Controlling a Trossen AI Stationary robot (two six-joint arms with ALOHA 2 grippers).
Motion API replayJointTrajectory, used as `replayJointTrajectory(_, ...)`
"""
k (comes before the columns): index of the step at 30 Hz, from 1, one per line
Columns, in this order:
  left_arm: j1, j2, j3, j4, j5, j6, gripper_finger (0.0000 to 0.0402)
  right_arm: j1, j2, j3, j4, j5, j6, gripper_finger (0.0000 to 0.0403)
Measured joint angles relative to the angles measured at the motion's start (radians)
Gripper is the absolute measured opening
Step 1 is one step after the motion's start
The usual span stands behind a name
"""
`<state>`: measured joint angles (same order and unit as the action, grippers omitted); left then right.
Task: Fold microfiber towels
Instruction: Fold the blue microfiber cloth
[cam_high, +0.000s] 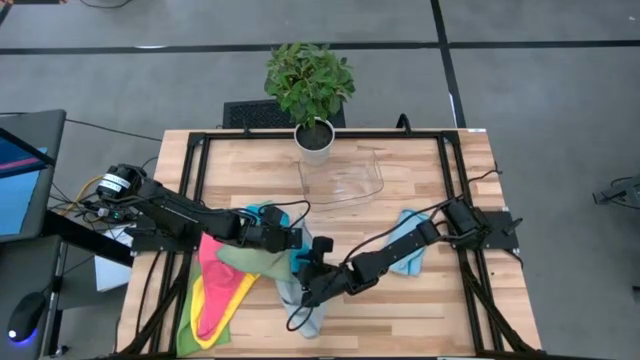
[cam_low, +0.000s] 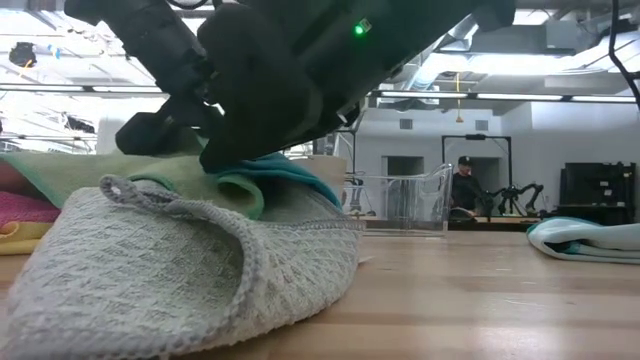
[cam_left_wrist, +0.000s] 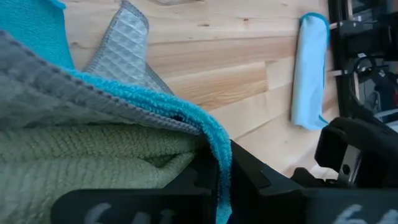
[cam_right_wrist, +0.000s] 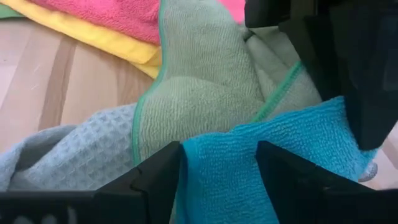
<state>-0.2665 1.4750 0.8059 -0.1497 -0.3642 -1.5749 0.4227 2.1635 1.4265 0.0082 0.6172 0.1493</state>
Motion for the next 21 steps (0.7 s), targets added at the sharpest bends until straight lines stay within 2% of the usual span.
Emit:
replayJointTrajectory(7, 0.0, 0.0, 0.0, 0.002, -0.007, 0.007, 0.0009, -0.001, 0.0, 0.0, -0.03, 0.013, 0.03, 0.019)
replayJointTrajectory(17, -0.001, 0.0, 0.0, 0.009, -0.008, 0.006, 0.0009, 0.062, -0.002, 0.071, -0.125, 0.016, 0.035, 0.0023)
replayJointTrajectory(21, -0.001, 0.0, 0.0, 0.029, -0.001, 0.005, 0.0009, 0.073, -0.003, 0.123, -0.178, 0.016, 0.071, 0.0014)
